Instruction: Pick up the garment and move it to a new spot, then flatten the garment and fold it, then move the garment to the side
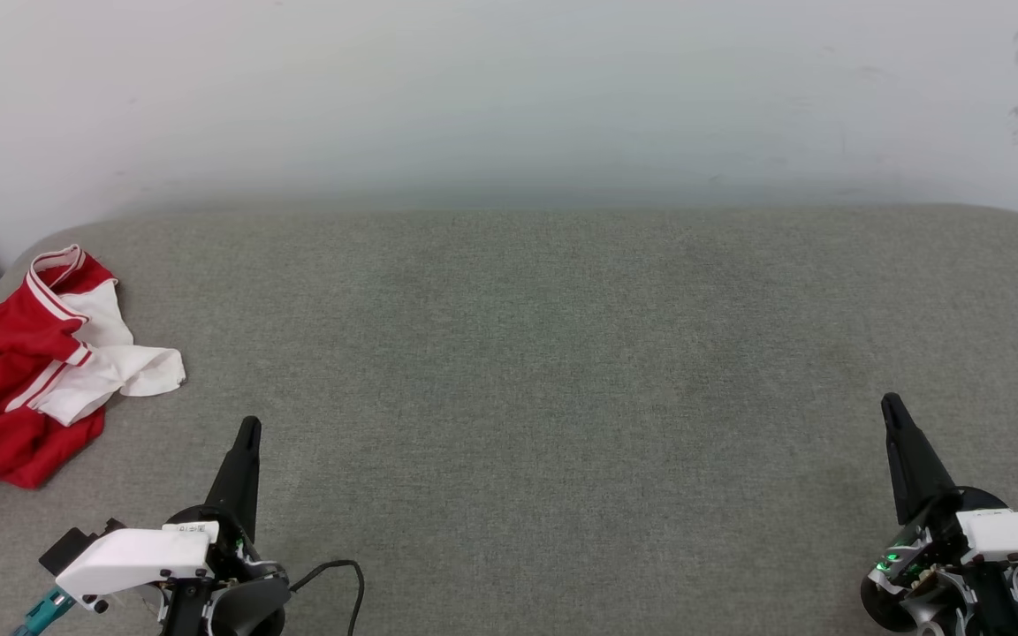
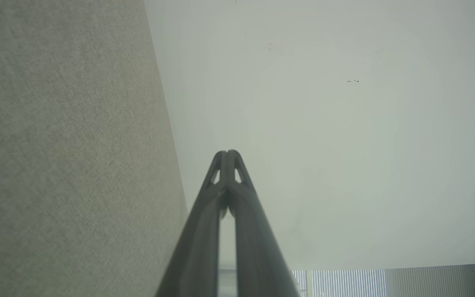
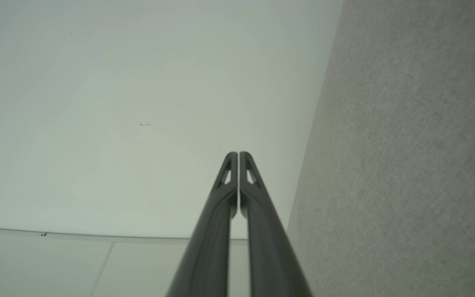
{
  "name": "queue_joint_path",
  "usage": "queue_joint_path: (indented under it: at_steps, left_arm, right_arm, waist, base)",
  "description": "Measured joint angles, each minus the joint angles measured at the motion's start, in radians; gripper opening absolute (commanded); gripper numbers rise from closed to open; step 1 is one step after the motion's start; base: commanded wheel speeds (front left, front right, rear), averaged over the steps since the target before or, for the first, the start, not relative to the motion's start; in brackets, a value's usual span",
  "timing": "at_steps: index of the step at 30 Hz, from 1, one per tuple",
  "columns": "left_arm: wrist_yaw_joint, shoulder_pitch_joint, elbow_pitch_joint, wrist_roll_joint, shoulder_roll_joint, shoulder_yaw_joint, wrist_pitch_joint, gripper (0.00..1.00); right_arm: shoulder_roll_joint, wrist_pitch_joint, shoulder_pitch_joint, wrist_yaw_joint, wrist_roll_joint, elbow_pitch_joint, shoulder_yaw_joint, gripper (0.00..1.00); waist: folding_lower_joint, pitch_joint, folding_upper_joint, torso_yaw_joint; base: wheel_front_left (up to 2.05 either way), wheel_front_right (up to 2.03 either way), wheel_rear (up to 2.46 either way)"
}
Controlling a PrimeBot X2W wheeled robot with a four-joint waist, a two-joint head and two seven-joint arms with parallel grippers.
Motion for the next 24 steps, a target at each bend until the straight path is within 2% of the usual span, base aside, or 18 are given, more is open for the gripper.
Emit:
queue_joint_path:
  at_steps: [5,6,10,17,24]
  left_arm:
    - [0.000,0.000,0.000,0.000,0.000,0.000,0.000,0.00]
    - [0.000,0.003,0.006,0.000,0.000,-0.001,0.000,1.00]
    - [0.001,0.036,0.038,0.000,-0.003,-0.009,-0.004,1.00]
    - [0.001,0.039,0.021,0.016,-0.005,-0.052,-0.038,1.00]
    - [0.001,0.037,-0.002,0.103,-0.004,-0.068,-0.071,1.00]
  right_arm:
    - [0.000,0.000,0.000,0.000,0.000,0.000,0.000,0.00]
    - [0.000,0.000,0.003,0.000,0.000,0.006,0.000,1.00]
    - [0.001,-0.003,0.039,0.000,-0.001,0.036,0.002,1.00]
    - [0.001,-0.035,0.046,0.000,-0.030,0.015,0.028,1.00]
    - [-0.005,-0.071,0.046,0.000,-0.116,-0.005,0.052,1.00]
  waist:
    - [0.0000,0.000,0.0000,0.000]
    - [-0.0001,0.000,0.0000,0.000]
    - [0.0000,0.000,0.0000,0.000]
    - [0.0000,0.000,0.0000,0.002]
    - [0.0000,-0.002,0.0000,0.005]
  base:
    - [0.00,0.00,0.00]
    - [0.00,0.00,0.00]
    - [0.00,0.00,0.00]
    - [0.00,0.00,0.00]
    - [0.00,0.00,0.00]
